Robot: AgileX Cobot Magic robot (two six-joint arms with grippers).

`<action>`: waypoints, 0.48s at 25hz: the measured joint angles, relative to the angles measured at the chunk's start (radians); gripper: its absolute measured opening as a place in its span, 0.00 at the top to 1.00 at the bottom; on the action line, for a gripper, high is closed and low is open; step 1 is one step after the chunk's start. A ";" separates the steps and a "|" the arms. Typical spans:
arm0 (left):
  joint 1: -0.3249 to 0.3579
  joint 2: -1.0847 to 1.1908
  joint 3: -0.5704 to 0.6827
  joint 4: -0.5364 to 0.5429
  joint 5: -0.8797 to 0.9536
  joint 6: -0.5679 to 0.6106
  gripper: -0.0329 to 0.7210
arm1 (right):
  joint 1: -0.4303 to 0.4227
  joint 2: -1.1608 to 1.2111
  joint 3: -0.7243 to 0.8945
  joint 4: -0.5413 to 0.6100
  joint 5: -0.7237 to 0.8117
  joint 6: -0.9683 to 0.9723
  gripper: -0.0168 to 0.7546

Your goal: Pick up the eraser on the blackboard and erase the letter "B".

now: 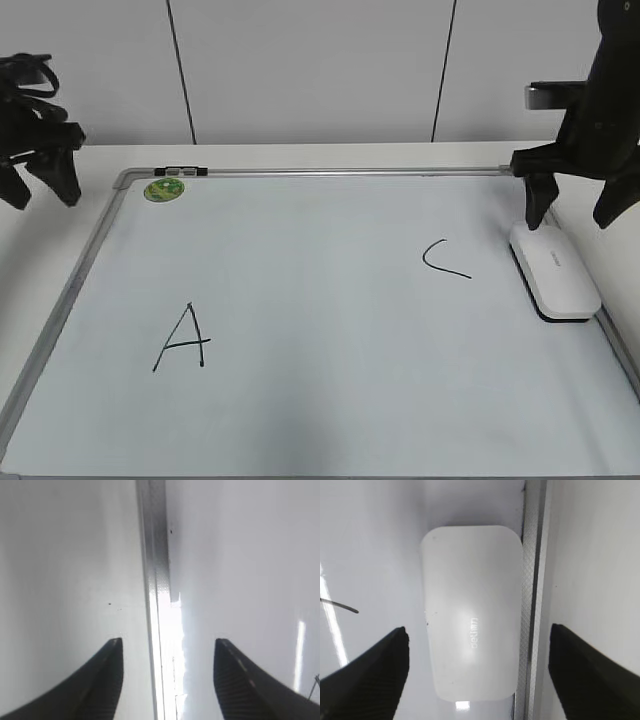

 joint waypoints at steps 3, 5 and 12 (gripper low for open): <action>0.000 -0.046 0.000 0.003 0.047 0.000 0.32 | 0.000 -0.027 0.000 0.000 0.000 0.016 0.20; 0.000 -0.067 0.000 0.003 0.078 0.000 0.33 | 0.000 -0.046 0.000 0.000 0.000 0.025 0.25; 0.000 -0.223 0.032 0.076 0.113 -0.053 0.33 | 0.002 -0.188 0.027 0.002 0.002 0.066 0.32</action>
